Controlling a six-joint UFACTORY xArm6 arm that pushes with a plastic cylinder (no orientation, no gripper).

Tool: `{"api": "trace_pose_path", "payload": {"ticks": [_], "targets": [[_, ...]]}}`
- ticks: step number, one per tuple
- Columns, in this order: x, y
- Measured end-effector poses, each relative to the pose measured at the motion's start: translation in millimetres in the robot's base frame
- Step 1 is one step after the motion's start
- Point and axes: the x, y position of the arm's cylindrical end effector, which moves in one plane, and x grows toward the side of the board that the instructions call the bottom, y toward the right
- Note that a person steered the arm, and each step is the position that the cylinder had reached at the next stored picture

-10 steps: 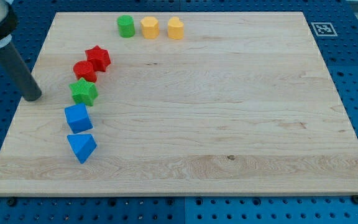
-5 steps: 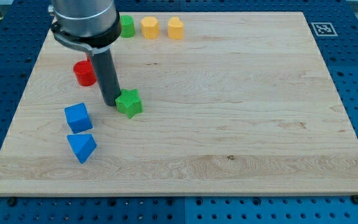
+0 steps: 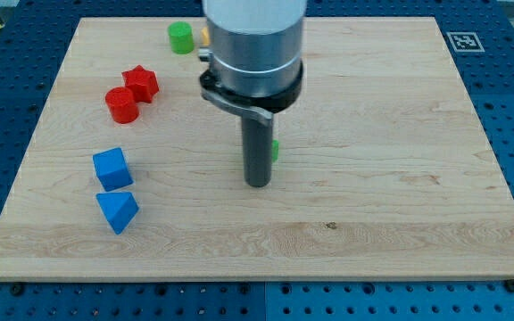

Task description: Push the green star to the top center

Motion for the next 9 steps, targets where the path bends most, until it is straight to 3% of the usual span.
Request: {"api": "trace_pose_path", "payload": {"ticks": [2, 5, 8, 9], "targets": [[-13, 12], [-13, -39], [-79, 7], [-80, 33]]}}
